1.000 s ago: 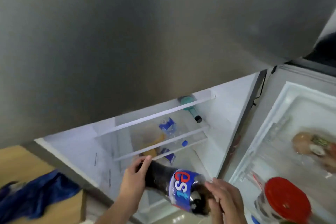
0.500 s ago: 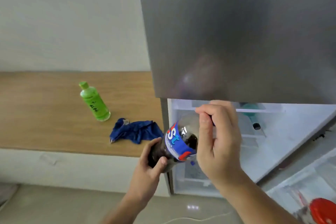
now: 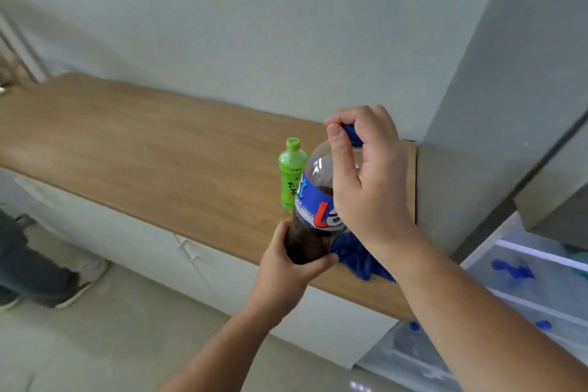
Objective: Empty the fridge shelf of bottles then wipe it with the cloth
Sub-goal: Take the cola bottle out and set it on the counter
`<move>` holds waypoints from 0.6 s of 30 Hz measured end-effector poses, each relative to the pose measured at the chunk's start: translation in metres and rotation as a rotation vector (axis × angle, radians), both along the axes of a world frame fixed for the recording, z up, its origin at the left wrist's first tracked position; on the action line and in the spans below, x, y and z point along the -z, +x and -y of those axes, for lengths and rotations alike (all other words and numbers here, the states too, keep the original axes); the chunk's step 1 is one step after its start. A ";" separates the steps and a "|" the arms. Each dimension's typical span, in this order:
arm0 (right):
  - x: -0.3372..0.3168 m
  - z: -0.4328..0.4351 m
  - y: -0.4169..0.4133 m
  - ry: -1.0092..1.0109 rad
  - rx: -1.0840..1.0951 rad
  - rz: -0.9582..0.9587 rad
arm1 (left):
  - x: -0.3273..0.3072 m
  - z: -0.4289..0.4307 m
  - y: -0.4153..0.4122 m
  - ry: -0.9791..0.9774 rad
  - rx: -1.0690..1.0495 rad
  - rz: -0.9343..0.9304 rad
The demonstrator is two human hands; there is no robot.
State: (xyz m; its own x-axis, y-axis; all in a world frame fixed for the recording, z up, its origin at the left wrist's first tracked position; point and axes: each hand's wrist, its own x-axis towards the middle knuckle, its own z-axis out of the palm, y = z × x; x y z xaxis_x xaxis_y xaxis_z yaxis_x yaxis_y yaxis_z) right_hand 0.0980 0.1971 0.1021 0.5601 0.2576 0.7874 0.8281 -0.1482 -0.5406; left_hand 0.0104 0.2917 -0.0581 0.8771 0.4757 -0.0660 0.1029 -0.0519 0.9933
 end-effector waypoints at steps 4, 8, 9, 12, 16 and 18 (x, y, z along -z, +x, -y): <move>0.024 -0.075 0.017 -0.078 -0.083 -0.001 | 0.024 -0.060 0.024 0.050 -0.044 -0.048; 0.058 -0.126 0.036 -0.163 -0.111 0.009 | 0.053 -0.103 0.048 0.146 -0.081 -0.079; 0.066 -0.136 0.040 -0.178 -0.116 0.009 | 0.060 -0.110 0.053 0.160 -0.086 -0.084; 0.086 -0.157 0.054 -0.202 -0.126 0.009 | 0.078 -0.127 0.065 0.210 -0.096 -0.101; 0.108 -0.171 0.068 -0.224 -0.123 0.016 | 0.097 -0.142 0.076 0.245 -0.118 -0.143; 0.116 -0.173 0.071 -0.219 -0.115 -0.001 | 0.107 -0.147 0.079 0.266 -0.124 -0.150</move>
State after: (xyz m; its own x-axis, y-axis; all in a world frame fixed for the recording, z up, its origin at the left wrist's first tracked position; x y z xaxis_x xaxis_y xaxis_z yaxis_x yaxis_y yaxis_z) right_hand 0.1685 0.3706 -0.0139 0.5182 0.4842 0.7050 0.8456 -0.1665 -0.5072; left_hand 0.0893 0.4384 -0.1647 0.8013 0.5962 -0.0494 0.2689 -0.2851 0.9200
